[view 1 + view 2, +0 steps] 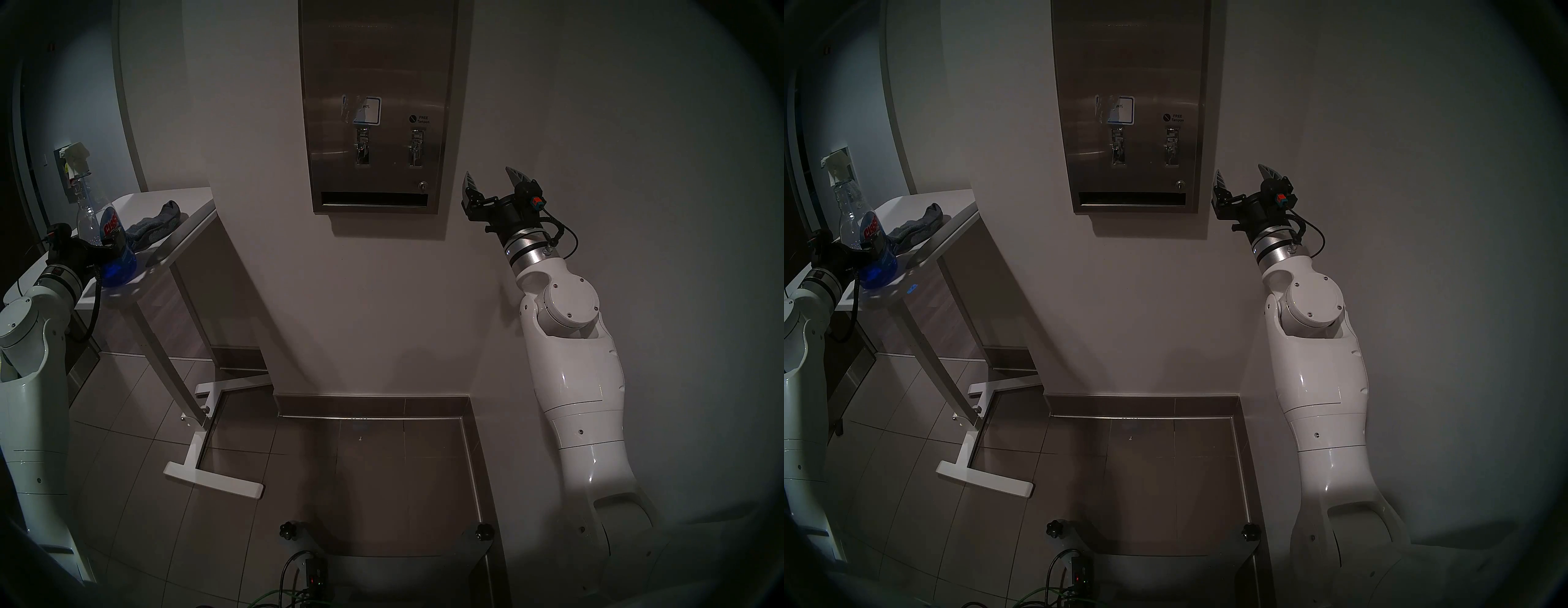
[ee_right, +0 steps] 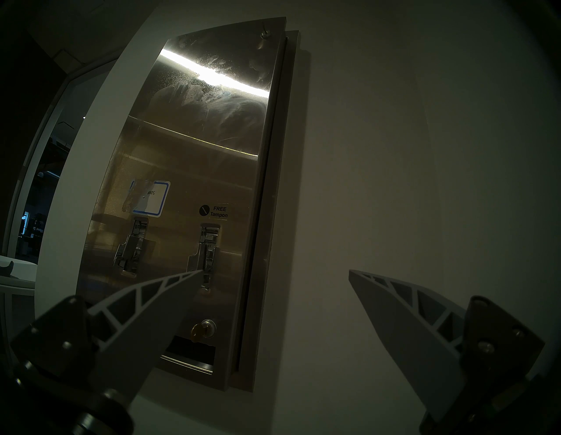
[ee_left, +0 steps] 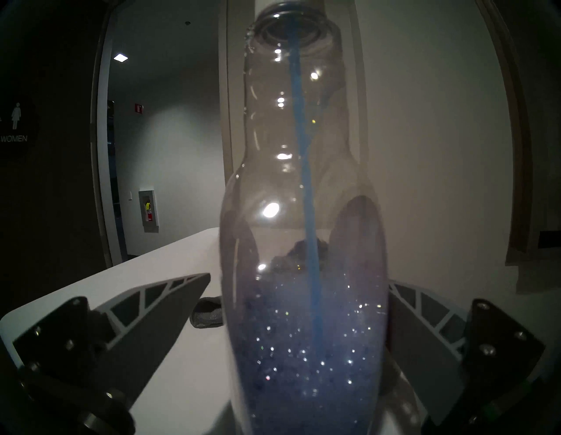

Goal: Pick up the cleaner bottle and spray the cleaner onto the surface

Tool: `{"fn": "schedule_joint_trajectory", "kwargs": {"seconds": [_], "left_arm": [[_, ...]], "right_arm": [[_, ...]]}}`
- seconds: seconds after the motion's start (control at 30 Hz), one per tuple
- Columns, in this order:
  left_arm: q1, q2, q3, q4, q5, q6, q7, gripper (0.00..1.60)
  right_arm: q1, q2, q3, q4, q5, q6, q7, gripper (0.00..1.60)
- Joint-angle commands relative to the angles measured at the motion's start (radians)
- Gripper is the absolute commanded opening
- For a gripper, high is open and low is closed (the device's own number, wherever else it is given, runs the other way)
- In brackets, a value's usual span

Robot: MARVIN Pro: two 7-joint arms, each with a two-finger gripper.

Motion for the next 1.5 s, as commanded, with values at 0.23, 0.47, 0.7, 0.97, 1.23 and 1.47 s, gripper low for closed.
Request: {"fn": "schedule_joint_trajectory", "kwargs": {"seconds": [0.23, 0.47, 0.7, 0.97, 1.23, 1.47], "left_arm": [[-0.073, -0.011, 0.014, 0.002, -0.026, -0.04, 0.022, 1.6], [-0.082, -0.026, 0.024, 0.0, -0.063, 0.0, 0.037, 0.0], [-0.076, -0.022, 0.041, -0.004, -0.061, -0.037, 0.024, 0.0], [-0.085, -0.007, 0.062, -0.003, -0.052, -0.096, -0.002, 0.0], [-0.094, 0.007, 0.064, 0.015, -0.044, -0.13, -0.012, 0.0], [-0.096, 0.006, 0.064, 0.02, -0.039, -0.139, -0.02, 0.0]], "right_arm": [[0.03, -0.003, -0.003, -0.035, 0.002, -0.007, 0.002, 1.6], [0.03, -0.002, -0.003, -0.035, 0.002, -0.006, 0.002, 1.6], [0.03, -0.002, -0.003, -0.035, 0.002, -0.007, 0.002, 1.6], [0.03, -0.002, -0.003, -0.035, 0.002, -0.007, 0.002, 1.6], [0.03, -0.002, -0.003, -0.034, 0.002, -0.007, 0.002, 1.6], [0.03, -0.002, -0.003, -0.034, 0.002, -0.007, 0.002, 1.6]]}}
